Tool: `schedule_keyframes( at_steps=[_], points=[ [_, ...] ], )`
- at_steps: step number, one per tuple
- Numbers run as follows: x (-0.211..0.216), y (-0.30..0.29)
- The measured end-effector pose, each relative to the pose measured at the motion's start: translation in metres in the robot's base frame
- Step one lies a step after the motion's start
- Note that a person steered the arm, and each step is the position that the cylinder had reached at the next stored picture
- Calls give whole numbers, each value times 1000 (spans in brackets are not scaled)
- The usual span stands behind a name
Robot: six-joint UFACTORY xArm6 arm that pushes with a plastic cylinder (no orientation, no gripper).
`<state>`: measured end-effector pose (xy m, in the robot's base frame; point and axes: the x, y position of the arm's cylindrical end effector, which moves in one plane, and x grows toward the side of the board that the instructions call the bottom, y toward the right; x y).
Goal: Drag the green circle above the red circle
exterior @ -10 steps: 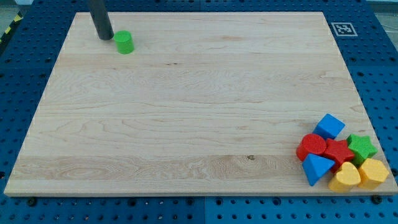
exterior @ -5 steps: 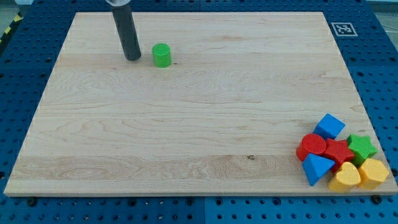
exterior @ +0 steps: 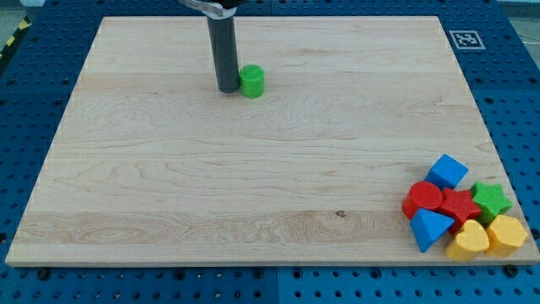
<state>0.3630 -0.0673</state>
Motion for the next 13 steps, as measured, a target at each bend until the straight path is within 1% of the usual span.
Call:
schedule_keyframes(
  at_steps=[1,2,4,5,6,7,8,9,10,11,12,13],
  points=[
    [-6,-5],
    [-32,-2],
    [-38,10],
    [-30,30],
    [6,49],
    [19,65],
    [-5,60],
    [7,43],
    [54,54],
    [80,73],
    [79,39],
    [90,30]
  ],
)
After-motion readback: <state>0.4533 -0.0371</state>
